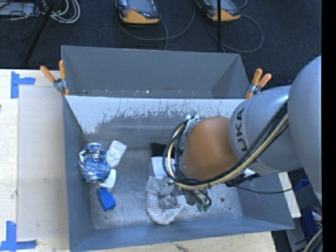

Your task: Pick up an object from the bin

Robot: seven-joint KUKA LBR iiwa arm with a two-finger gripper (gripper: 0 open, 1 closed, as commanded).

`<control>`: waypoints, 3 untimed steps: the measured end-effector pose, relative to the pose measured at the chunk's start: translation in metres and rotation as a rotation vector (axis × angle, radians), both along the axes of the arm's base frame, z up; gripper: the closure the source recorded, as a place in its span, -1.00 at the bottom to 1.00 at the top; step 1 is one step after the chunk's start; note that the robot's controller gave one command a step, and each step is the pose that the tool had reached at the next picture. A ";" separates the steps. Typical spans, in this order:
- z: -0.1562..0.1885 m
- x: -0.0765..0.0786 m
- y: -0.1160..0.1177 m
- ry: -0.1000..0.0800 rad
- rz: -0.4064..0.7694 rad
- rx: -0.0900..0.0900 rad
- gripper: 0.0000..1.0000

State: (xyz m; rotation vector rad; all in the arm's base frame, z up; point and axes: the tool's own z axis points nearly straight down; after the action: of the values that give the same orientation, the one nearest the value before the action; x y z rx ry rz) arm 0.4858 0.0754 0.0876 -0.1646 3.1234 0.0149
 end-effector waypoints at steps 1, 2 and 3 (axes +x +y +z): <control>0.000 0.000 0.000 0.000 0.000 0.000 1.00; 0.003 -0.002 0.001 0.015 -0.002 -0.004 1.00; 0.003 -0.002 0.001 0.015 -0.004 -0.003 1.00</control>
Offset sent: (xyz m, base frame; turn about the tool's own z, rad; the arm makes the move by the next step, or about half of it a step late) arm 0.0000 -0.0281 0.1135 0.0210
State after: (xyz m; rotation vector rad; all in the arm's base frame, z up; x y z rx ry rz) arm 0.4834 0.0759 0.0904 -0.1597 3.1384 0.0107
